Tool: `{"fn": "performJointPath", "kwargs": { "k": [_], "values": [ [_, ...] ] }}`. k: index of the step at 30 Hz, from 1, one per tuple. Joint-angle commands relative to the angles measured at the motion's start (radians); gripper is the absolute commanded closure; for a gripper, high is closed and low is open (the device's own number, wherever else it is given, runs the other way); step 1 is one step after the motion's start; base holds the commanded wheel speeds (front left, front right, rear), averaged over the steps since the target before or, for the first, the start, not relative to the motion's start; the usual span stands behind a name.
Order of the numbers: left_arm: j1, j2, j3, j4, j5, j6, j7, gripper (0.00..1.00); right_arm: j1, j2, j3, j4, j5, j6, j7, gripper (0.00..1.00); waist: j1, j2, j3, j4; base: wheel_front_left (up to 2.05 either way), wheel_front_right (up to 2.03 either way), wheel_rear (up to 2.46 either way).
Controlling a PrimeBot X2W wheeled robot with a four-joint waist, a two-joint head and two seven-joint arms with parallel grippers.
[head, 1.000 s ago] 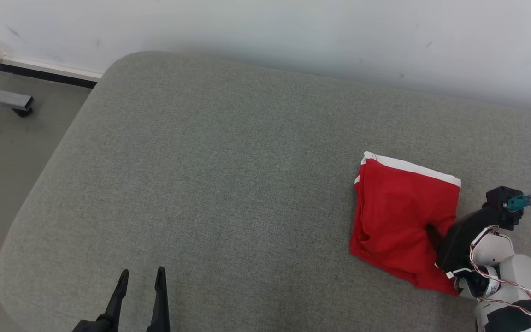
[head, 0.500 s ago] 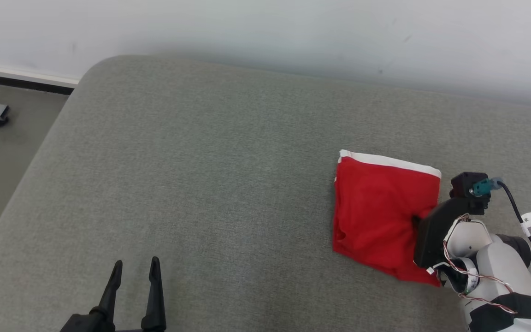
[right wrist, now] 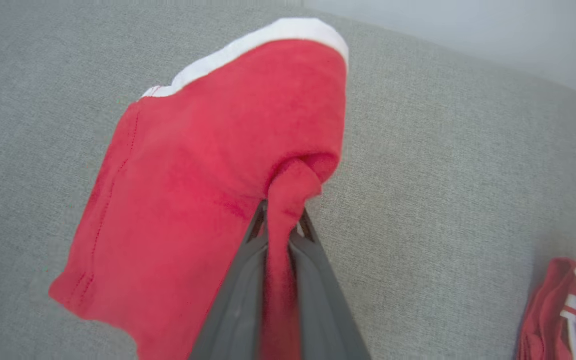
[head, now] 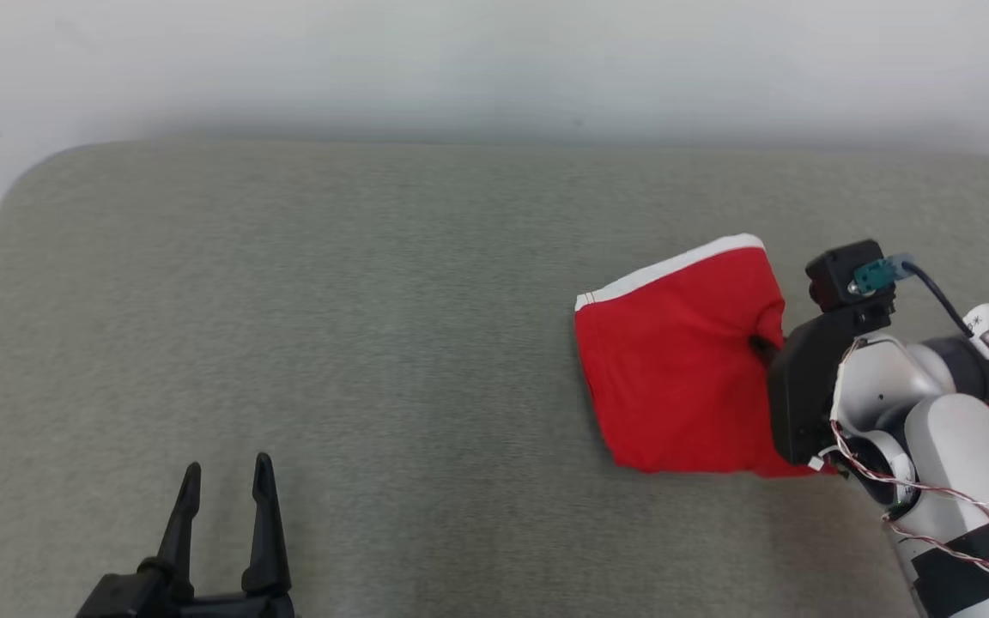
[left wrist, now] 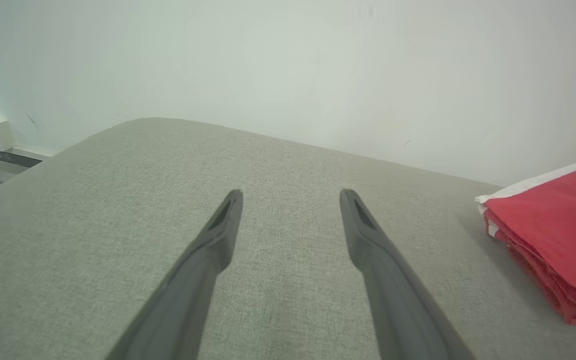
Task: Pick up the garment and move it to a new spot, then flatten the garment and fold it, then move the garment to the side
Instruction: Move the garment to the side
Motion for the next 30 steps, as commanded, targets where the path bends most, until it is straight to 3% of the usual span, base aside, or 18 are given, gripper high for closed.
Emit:
{"fn": "performJointPath", "kwargs": {
  "k": [1,9,14,25,30],
  "values": [
    [-0.023,0.0,-0.005,-0.011,-0.006,0.005,-0.003,0.0,-0.008,-0.027,0.021,-0.034,0.015,-0.003,0.011,1.0,0.0,-0.0001,0.029,-0.101,0.0,0.0,0.0],
    [-0.071,0.001,-0.011,-0.031,-0.003,0.019,-0.003,0.0,-0.031,-0.101,0.047,-0.126,0.028,-0.003,0.008,1.0,0.0,-0.0001,0.094,-0.247,0.0,0.0,0.0],
    [-0.11,0.001,-0.014,-0.055,0.014,0.012,-0.003,0.0,-0.048,-0.141,0.029,-0.117,0.035,-0.003,-0.045,1.0,0.0,-0.0001,0.134,-0.309,0.0,0.0,0.0],
    [-0.157,0.002,-0.046,-0.073,0.044,-0.011,-0.003,0.0,-0.086,-0.27,0.014,0.024,0.013,-0.003,-0.189,1.0,0.0,-0.0001,0.188,-0.332,0.0,0.0,0.0],
    [-0.164,0.002,-0.059,-0.068,0.051,-0.025,-0.003,0.0,-0.113,-0.384,0.043,0.112,-0.045,-0.003,-0.233,1.0,0.0,-0.0001,0.208,-0.3,0.0,0.0,0.0]
  ]
}}
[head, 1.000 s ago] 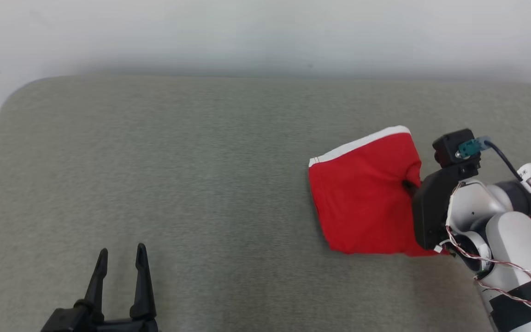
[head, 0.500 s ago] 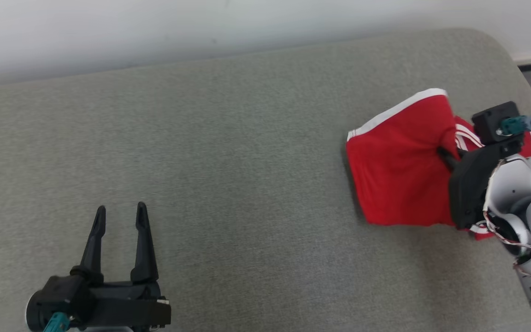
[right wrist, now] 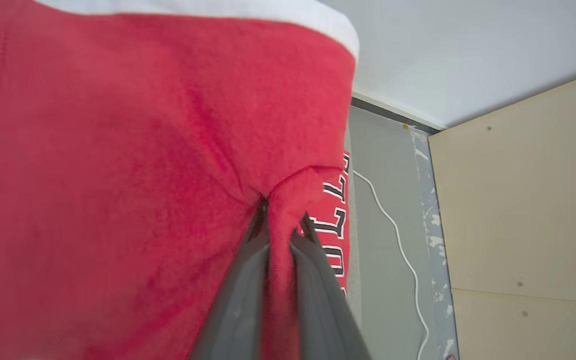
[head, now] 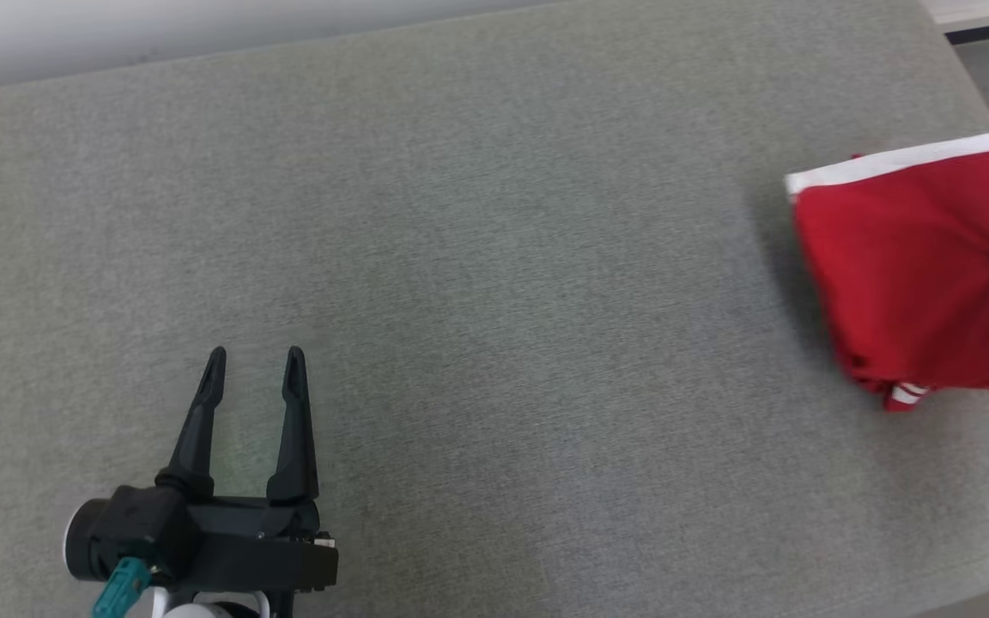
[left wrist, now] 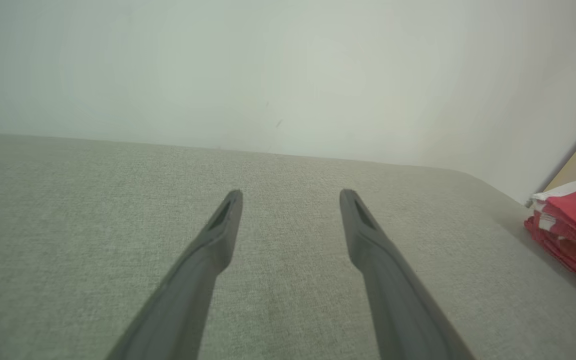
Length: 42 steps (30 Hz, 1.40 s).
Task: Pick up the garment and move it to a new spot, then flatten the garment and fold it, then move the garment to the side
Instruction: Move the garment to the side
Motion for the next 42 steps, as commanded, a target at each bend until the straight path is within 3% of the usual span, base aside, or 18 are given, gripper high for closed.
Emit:
{"fn": "performJointPath", "kwargs": {
  "k": [1,6,12,13,14,15,18,24,32,42],
  "values": [
    [-0.007,0.004,-0.003,-0.002,0.007,-0.006,-0.003,0.0,-0.019,-0.028,0.0,0.014,-0.004,-0.003,-0.015,1.0,-0.0002,-0.0002,0.017,0.022,0.0,0.0,0.0],
    [-0.029,0.004,-0.014,-0.008,0.018,-0.015,-0.003,0.0,-0.038,-0.085,-0.027,0.095,-0.021,-0.003,-0.058,1.0,-0.0002,-0.0002,0.061,0.063,0.0,0.0,0.0],
    [-0.06,0.004,-0.026,-0.013,0.028,-0.025,-0.003,0.0,-0.045,-0.101,-0.101,0.183,-0.063,-0.003,-0.126,1.0,-0.0002,-0.0002,0.117,0.113,0.0,0.0,0.0],
    [-0.067,0.004,-0.029,-0.012,0.029,-0.027,-0.003,0.0,-0.043,-0.101,-0.116,0.2,-0.075,-0.003,-0.136,0.92,-0.0002,-0.0002,0.124,0.12,0.0,0.0,0.0],
    [-0.071,0.004,-0.028,-0.011,0.032,-0.029,-0.003,0.0,-0.039,-0.091,-0.135,0.213,-0.092,-0.003,-0.142,0.43,-0.0002,-0.0002,0.126,0.125,0.0,0.0,0.0],
    [-0.072,0.003,-0.028,-0.009,0.033,-0.031,-0.003,0.0,-0.035,-0.079,-0.158,0.224,-0.105,-0.003,-0.149,0.0,-0.0002,-0.0002,0.128,0.129,0.0,0.0,0.0],
    [-0.066,0.003,-0.027,0.003,0.04,-0.034,-0.003,0.0,-0.003,-0.025,-0.253,0.257,-0.149,-0.003,-0.184,0.0,-0.0002,-0.0002,0.11,0.136,0.0,0.0,0.0],
    [-0.035,0.003,-0.002,0.016,0.049,-0.039,-0.003,0.0,0.046,0.069,-0.34,0.249,-0.138,-0.003,-0.272,0.0,-0.0002,-0.0002,0.035,0.133,0.0,0.0,0.0],
    [0.038,0.003,0.033,0.019,0.026,-0.036,-0.003,0.0,0.139,0.17,-0.323,0.156,-0.09,-0.003,-0.366,0.0,-0.0002,-0.0002,-0.099,0.114,0.0,0.0,0.0],
    [0.135,0.002,0.06,0.043,0.003,-0.018,-0.003,0.0,0.323,0.253,-0.288,-0.039,-0.018,-0.003,-0.391,0.0,-0.0002,-0.0002,-0.275,0.116,0.0,0.0,0.0]
  ]
}}
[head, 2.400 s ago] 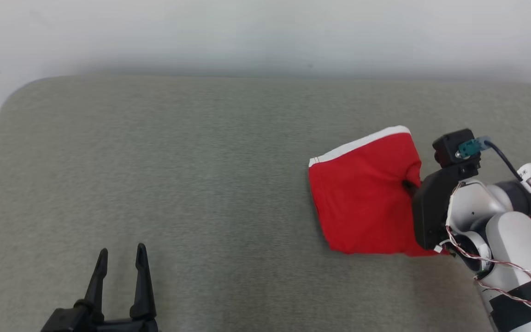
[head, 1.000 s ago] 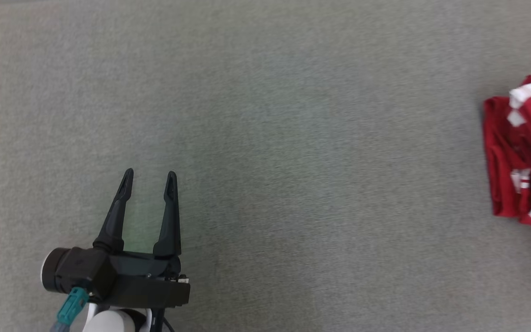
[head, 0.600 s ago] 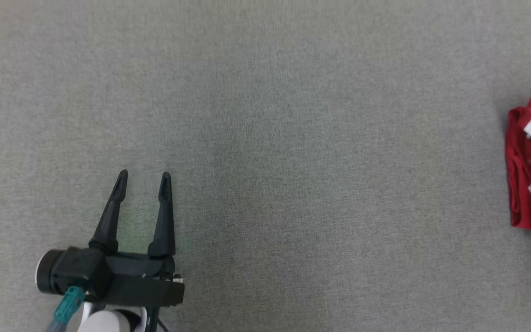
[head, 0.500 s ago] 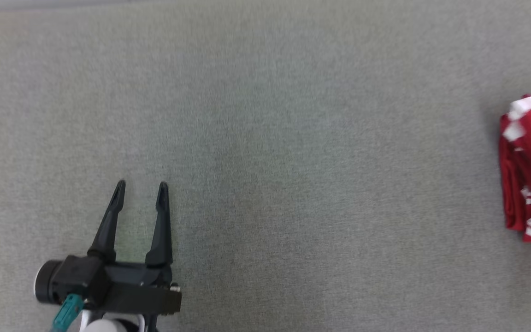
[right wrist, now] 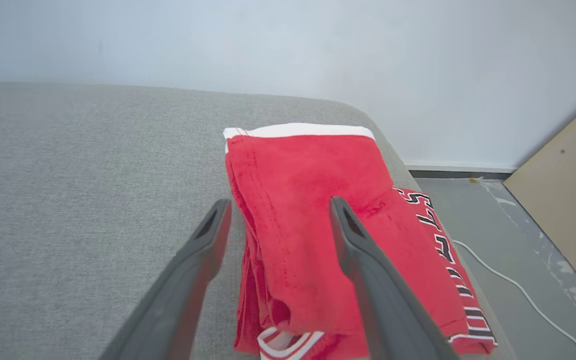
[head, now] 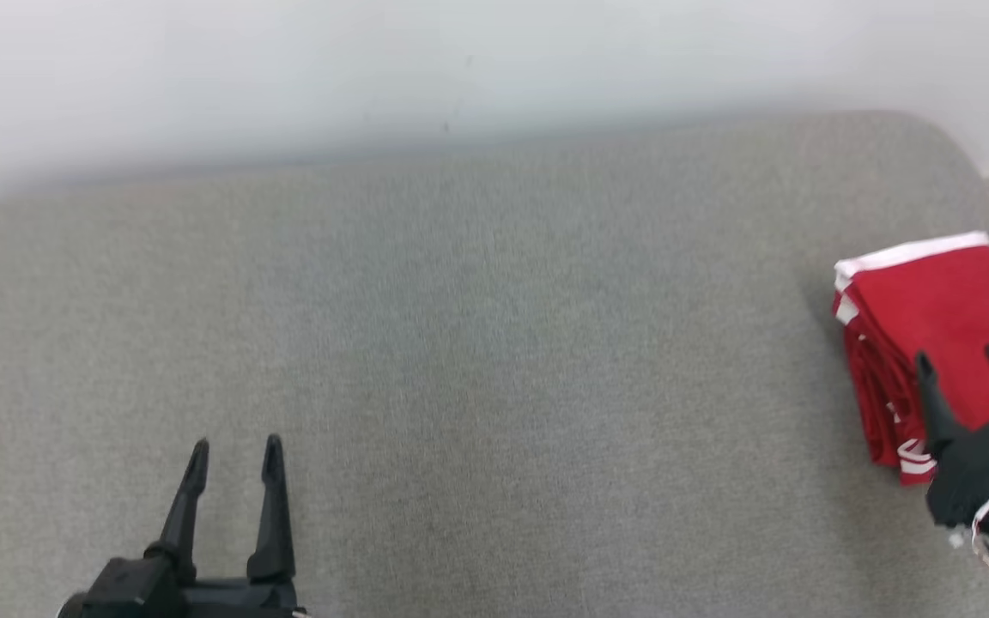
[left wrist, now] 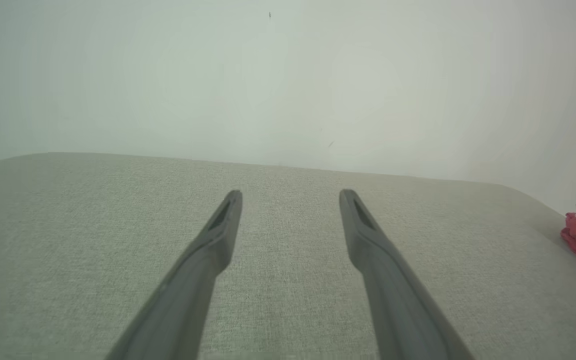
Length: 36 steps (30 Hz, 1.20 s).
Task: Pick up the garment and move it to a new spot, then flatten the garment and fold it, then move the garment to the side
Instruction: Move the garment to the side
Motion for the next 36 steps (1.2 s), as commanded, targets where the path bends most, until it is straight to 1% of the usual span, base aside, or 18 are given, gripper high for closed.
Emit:
{"fn": "performJointPath", "kwargs": {
  "k": [1,4,7,10,15,18,25,30,36],
  "values": [
    [0.017,0.001,0.004,0.008,-0.003,0.007,-0.003,0.0,0.024,0.007,-0.001,-0.011,0.014,-0.003,-0.007,0.0,0.0003,0.0001,-0.09,0.001,0.0,0.0,0.0],
    [0.024,0.001,0.012,0.029,-0.014,0.021,-0.003,0.0,0.08,0.045,0.013,-0.066,0.058,-0.003,-0.02,0.0,0.0003,0.0001,-0.121,0.009,0.0,0.0,0.0],
    [0.03,0.001,0.02,0.044,-0.006,0.028,-0.003,0.0,0.13,0.066,0.03,-0.117,0.09,-0.003,-0.038,0.0,0.0003,0.0001,-0.138,0.018,0.0,0.0,0.0],
    [0.041,0.001,0.032,0.057,0.008,0.027,-0.003,0.0,0.173,0.093,0.05,-0.154,0.11,-0.003,-0.067,0.0,0.0003,0.0001,-0.15,0.03,0.0,0.0,0.0],
    [0.073,0.006,0.057,0.072,0.04,0.017,-0.003,0.0,0.214,0.136,0.09,-0.184,0.135,-0.003,-0.151,0.0,0.0003,0.0001,-0.163,0.044,0.0,0.0,0.0],
    [0.1,0.006,0.073,0.072,0.047,0.007,-0.003,0.0,0.228,0.163,0.11,-0.181,0.139,-0.003,-0.196,0.0,0.0003,0.0001,-0.167,0.054,0.0,0.0,0.0],
    [0.148,0.003,0.096,0.058,0.06,-0.008,-0.003,0.0,0.232,0.2,0.15,-0.113,0.158,-0.003,-0.237,0.0,0.0003,0.0001,-0.17,0.059,0.0,0.0,0.0],
    [0.158,0.001,0.11,0.059,0.05,-0.012,-0.003,0.0,0.203,0.212,0.17,-0.075,0.166,-0.003,-0.255,0.0,0.0003,0.0001,-0.163,0.04,0.0,0.0,0.0],
    [0.157,0.001,0.111,0.064,0.03,-0.019,-0.003,0.0,0.193,0.209,0.169,-0.049,0.17,-0.003,-0.271,0.0,0.0003,0.0001,-0.165,0.032,0.0,0.0,0.0]
  ]
}}
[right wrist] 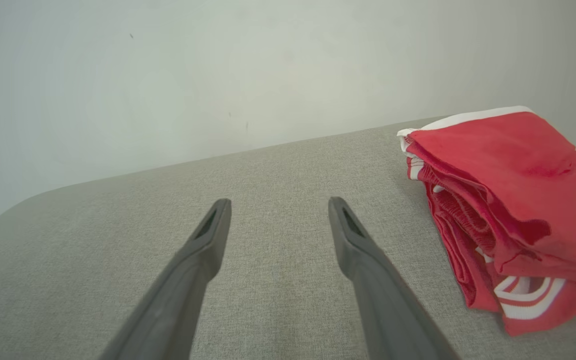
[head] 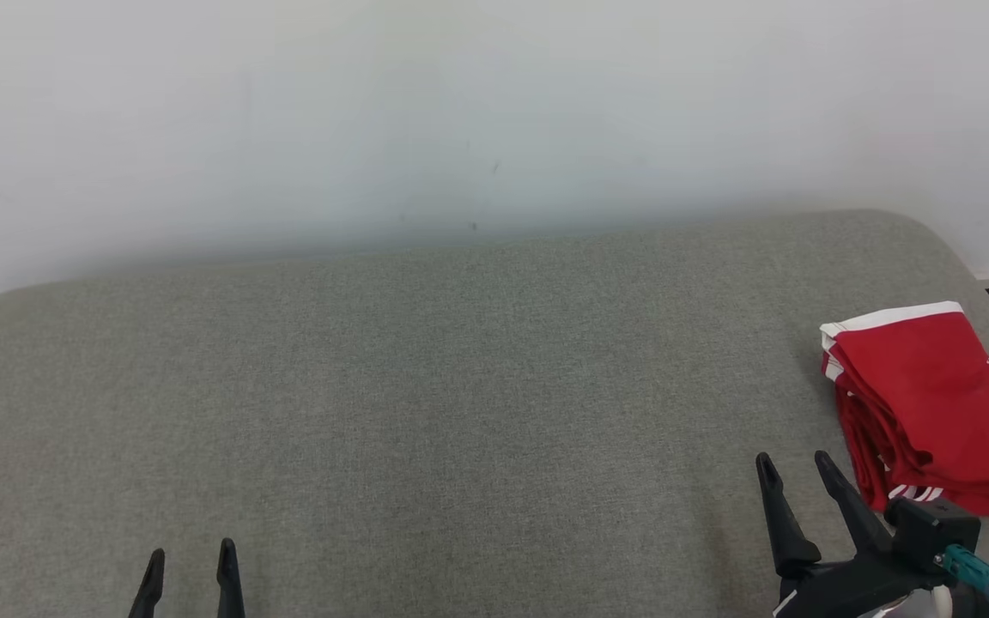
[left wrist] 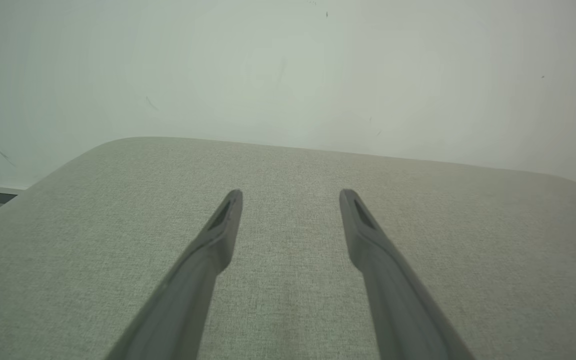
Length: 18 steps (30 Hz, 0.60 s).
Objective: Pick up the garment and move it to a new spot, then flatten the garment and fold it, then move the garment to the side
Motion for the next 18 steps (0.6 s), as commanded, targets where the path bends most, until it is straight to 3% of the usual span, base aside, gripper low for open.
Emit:
{"fn": "performJointPath", "kwargs": {
  "k": [1,18],
  "values": [
    [0.012,-0.001,0.002,0.001,-0.014,-0.004,-0.003,0.0,-0.009,-0.001,-0.002,0.002,0.004,-0.003,-0.009,0.0,-0.0001,0.0,-0.002,-0.001,0.0,0.0,0.0],
    [0.019,-0.001,-0.006,0.005,-0.017,0.003,-0.003,0.0,-0.011,-0.009,0.012,0.011,0.016,-0.003,-0.013,0.0,-0.0001,0.0,-0.017,0.004,0.0,0.0,0.0]
  ]
}}
